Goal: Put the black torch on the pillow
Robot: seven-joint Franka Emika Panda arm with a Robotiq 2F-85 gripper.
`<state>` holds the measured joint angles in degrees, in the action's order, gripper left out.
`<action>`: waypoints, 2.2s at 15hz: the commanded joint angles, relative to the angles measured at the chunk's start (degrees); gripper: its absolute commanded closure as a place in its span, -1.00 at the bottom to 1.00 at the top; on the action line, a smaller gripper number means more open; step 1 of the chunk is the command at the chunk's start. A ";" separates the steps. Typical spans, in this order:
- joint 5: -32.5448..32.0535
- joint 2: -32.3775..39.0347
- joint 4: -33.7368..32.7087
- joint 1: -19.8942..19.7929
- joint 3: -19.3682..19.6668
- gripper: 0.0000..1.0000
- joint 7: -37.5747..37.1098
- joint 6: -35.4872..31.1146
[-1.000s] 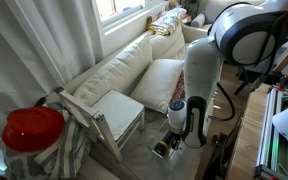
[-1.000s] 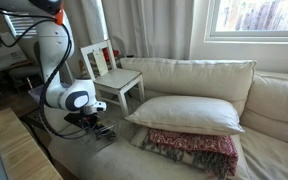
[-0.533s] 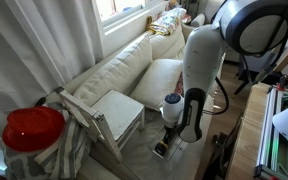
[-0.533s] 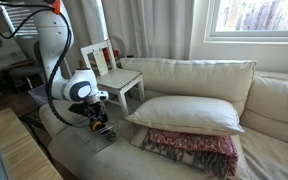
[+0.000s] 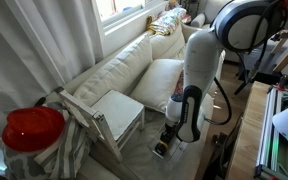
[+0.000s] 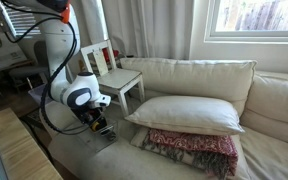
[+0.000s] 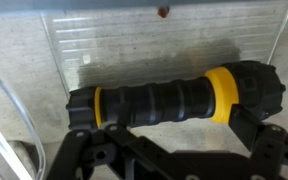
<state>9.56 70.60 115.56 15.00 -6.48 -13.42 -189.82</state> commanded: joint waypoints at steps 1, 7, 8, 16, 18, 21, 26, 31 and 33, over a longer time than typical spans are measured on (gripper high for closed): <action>1.27 6.17 -3.11 -7.58 -6.04 -1.00 -1.55 -5.94; 0.96 6.00 -2.39 -8.26 -6.47 -1.00 -1.27 -7.38; 0.96 6.05 -2.46 -8.30 -6.55 -1.00 -1.30 -7.41; 9.35 6.10 -0.31 -10.19 -8.19 -1.00 -9.65 -9.47; 10.12 7.40 -0.83 -11.18 -8.93 -1.00 -10.71 -10.95; 9.73 10.06 -2.25 -14.22 -11.14 -1.00 -12.52 -14.67; 8.35 14.18 -4.46 -18.56 -14.82 -1.00 -15.24 -17.86; 9.49 17.65 -7.74 -19.18 -15.27 -0.18 -16.13 -17.48; 9.49 18.48 -8.83 -19.38 -15.64 0.11 -16.69 -18.19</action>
<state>18.97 84.69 109.85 -3.24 -21.63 -29.83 -206.23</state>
